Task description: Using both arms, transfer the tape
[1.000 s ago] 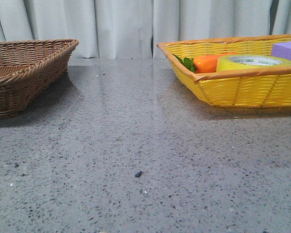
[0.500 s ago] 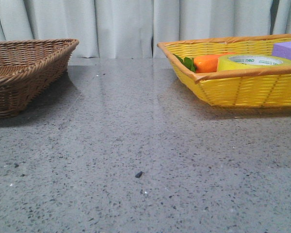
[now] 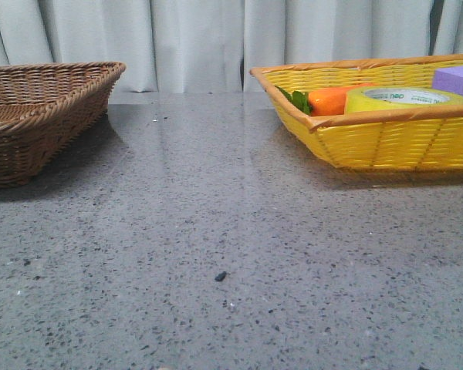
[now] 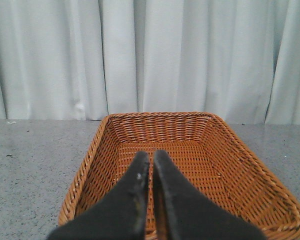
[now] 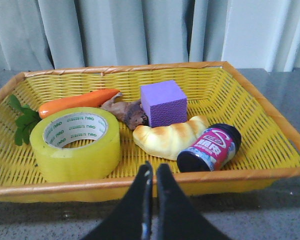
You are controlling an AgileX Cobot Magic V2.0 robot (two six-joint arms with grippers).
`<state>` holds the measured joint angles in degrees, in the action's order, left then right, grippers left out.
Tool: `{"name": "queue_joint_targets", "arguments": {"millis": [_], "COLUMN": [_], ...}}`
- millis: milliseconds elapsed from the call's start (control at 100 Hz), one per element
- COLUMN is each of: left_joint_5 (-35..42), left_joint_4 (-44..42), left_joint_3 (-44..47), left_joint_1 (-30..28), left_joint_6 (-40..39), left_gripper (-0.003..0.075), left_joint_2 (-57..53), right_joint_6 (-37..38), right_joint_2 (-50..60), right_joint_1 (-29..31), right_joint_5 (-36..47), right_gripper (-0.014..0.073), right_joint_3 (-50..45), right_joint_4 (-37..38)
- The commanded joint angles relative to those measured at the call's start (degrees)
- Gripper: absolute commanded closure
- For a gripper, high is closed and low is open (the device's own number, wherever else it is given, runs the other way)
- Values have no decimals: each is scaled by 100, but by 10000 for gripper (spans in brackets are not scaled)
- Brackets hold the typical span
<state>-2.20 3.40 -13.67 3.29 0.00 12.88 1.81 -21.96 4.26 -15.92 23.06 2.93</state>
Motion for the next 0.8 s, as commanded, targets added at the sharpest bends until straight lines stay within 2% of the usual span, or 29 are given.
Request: {"name": "queue_joint_targets", "arguments": {"millis": [0,130,180,300,370,440,580,790], "left_joint_5": [406,405,405,417,431,486,537,537], "left_joint_4": [48,48,48,48,48,48,48,48], "left_joint_3": [-433,-690,-750,-844,-882,-881,-881,-881], "left_joint_1": [48,48,48,48,48,48,48,48], "left_joint_6": [-43,-43,-43,-43,-43,-43,-43,-43], "left_gripper": [741,741,741,741,741,741,741,741], "left_joint_2": [437,892,1033,1293,1346,1353,1353,1353], "right_joint_6": [-54,-51,-51,-51,-51,-51,-51,-51], "right_joint_2": [-704,-1670,-2066,-3035,-3589,-4130,-5174,-6614], "right_joint_1": [39,-57,-168,-648,-950,-1247,-1764,-2075], "right_joint_5": [221,-116,-459,-1372,-1799,-2113,-2651,-3658], "right_gripper": [667,614,557,354,284,258,258,258], "right_joint_3": [677,1591,1969,2924,3443,3929,4819,6035], "right_joint_4": [28,14,14,5,5,5,5,5]}}
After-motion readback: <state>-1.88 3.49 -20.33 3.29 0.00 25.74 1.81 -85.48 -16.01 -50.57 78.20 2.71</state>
